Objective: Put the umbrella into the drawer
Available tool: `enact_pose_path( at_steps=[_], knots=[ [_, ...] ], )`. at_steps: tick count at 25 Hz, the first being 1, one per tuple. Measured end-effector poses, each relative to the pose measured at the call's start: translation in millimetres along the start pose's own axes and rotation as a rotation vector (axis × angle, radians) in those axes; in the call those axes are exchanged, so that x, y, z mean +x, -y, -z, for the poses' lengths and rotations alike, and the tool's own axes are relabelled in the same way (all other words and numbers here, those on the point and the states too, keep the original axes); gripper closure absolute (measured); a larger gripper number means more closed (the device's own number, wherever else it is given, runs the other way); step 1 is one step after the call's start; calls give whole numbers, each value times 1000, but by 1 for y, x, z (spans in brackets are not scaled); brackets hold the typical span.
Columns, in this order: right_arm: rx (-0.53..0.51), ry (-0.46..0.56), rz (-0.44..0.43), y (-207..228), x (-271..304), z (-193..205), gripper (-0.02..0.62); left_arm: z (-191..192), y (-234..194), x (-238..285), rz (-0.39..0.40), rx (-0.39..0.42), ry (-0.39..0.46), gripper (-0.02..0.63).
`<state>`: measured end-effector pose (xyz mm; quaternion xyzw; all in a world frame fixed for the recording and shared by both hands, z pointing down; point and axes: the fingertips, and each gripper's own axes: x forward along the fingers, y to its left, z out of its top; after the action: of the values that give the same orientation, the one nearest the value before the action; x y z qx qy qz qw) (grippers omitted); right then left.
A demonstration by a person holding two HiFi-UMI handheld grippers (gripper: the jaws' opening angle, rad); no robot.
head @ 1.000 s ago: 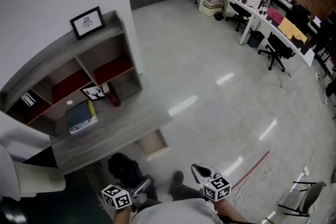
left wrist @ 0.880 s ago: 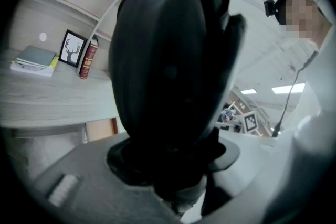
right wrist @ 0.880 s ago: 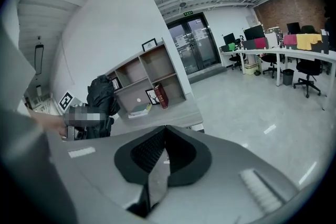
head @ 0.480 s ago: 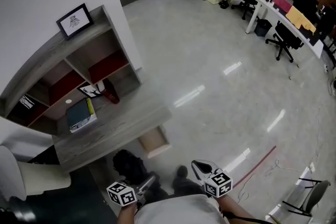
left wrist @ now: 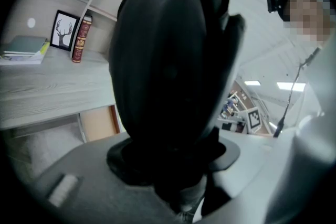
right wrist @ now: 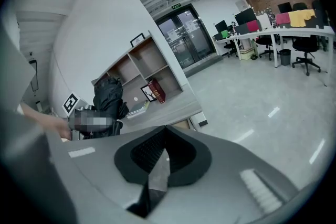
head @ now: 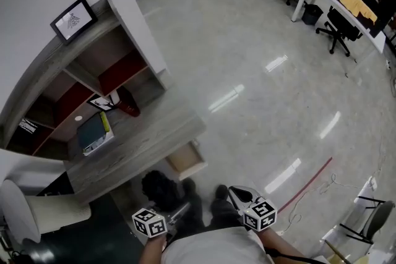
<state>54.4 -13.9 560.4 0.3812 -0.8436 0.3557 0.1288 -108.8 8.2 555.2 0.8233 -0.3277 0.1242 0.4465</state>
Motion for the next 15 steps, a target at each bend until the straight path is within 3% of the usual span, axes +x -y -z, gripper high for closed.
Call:
enact_pose_path(
  at_steps=[5,15],
  knots=[
    [34,26,40,5,21,10,589,11,-25,10,23,1,-78,360],
    [79,-14,78,17,64,45,589,31,-77,34,39,48,-196,360]
  ],
)
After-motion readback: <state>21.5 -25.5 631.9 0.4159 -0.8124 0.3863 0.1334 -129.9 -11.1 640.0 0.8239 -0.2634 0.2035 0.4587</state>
